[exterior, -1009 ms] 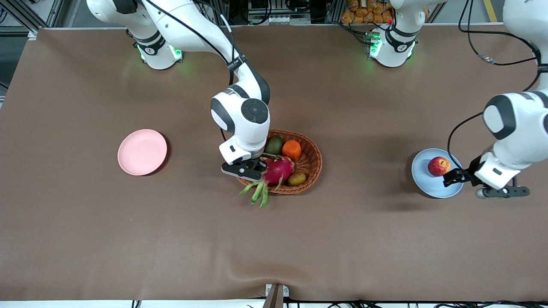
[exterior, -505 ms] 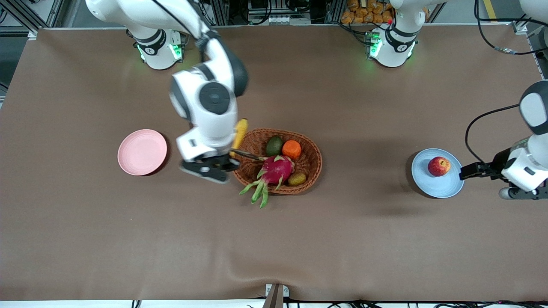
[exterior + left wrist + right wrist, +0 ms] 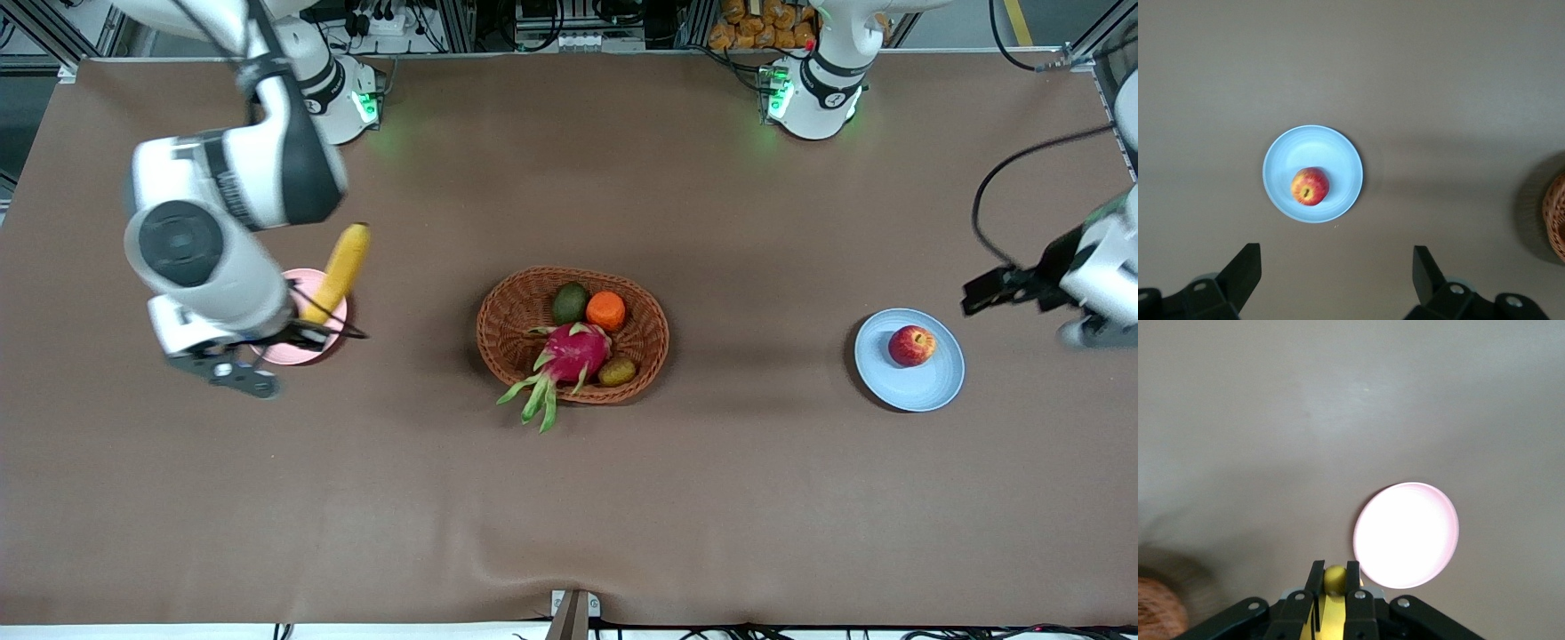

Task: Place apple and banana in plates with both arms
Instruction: 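Lift the banana toward the pink plate while the left gripper withdraws, then lower the banana onto the pink plate with the right gripper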

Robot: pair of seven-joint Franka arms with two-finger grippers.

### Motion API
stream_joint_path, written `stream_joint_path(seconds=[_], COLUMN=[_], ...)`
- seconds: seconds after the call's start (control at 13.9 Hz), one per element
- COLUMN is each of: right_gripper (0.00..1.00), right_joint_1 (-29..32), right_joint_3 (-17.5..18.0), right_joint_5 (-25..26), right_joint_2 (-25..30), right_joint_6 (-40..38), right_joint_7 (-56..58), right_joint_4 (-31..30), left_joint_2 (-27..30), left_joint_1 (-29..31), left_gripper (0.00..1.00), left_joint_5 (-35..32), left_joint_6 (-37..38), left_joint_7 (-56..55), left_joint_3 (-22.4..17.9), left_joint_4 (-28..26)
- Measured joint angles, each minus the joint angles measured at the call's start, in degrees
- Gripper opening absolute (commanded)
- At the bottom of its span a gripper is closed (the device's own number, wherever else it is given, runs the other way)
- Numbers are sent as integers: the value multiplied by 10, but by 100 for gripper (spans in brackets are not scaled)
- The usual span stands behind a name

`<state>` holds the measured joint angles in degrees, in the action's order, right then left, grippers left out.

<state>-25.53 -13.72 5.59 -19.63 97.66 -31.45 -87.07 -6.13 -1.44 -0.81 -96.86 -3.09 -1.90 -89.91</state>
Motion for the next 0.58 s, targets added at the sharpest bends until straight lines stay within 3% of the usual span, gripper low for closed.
stream_joint_path(seconds=[0.14, 0.36, 0.58], right_gripper=[0, 0, 0], right_joint_1=[34, 64, 75], right_joint_3=[-1, -1, 0], right_joint_5=[0, 0, 1], right_joint_2=[27, 71, 83], right_joint_6=[35, 146, 263], right_joint_7=[53, 91, 94], right_joint_4=[-51, -166, -273], left_joint_2=[34, 86, 122], left_joint_1=[-2, -2, -3], left_gripper=[100, 100, 100], left_joint_5=[0, 0, 0], left_joint_6=[27, 103, 132], left_joint_7=[1, 1, 1], left_joint_3=[-17, -21, -21], left_joint_4=[0, -1, -5])
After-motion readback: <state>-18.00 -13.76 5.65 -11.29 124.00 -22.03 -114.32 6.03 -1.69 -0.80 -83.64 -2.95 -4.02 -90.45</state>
